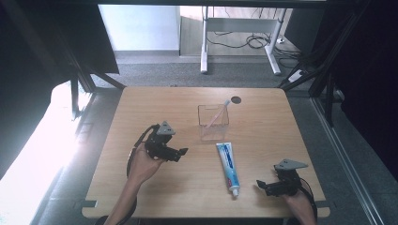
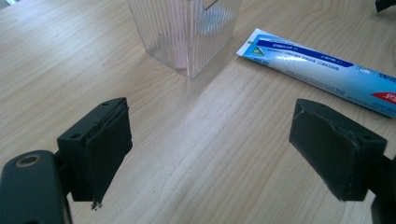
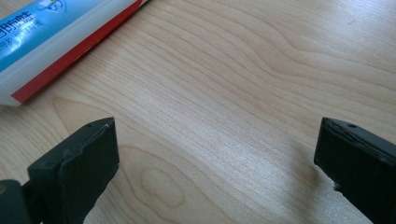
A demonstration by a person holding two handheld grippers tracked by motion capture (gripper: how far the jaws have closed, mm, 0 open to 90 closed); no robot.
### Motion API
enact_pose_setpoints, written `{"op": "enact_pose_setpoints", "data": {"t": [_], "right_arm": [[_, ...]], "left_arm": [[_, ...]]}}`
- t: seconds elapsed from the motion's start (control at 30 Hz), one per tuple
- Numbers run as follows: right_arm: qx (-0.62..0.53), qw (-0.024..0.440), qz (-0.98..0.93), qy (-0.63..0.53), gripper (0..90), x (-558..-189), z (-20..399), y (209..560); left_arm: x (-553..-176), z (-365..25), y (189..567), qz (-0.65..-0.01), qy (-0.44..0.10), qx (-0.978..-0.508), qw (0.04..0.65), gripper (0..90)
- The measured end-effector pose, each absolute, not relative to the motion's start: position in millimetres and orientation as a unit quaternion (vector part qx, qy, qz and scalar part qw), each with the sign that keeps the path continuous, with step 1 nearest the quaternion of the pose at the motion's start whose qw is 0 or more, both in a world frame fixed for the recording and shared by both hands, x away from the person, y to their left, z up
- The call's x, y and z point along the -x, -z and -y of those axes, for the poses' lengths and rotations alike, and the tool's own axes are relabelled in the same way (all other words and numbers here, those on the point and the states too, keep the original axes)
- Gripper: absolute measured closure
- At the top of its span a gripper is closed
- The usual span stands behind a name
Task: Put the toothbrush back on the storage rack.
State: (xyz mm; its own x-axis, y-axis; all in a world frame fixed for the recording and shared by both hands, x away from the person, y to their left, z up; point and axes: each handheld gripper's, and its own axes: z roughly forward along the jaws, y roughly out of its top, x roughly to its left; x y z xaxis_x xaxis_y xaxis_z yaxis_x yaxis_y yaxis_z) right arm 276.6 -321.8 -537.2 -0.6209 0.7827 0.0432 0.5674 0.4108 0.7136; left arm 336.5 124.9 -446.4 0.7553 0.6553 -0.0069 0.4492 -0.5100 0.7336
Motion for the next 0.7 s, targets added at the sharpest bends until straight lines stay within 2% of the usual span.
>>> {"op": "enact_pose_setpoints", "data": {"t": [0.7], "right_arm": [[-0.405, 0.149, -0.829, -0.355, 0.2, -276, 318, 538]], "left_arm": [[-291, -143, 482, -0.331, -0.155, -0.849, 0.383, 13.3]]}}
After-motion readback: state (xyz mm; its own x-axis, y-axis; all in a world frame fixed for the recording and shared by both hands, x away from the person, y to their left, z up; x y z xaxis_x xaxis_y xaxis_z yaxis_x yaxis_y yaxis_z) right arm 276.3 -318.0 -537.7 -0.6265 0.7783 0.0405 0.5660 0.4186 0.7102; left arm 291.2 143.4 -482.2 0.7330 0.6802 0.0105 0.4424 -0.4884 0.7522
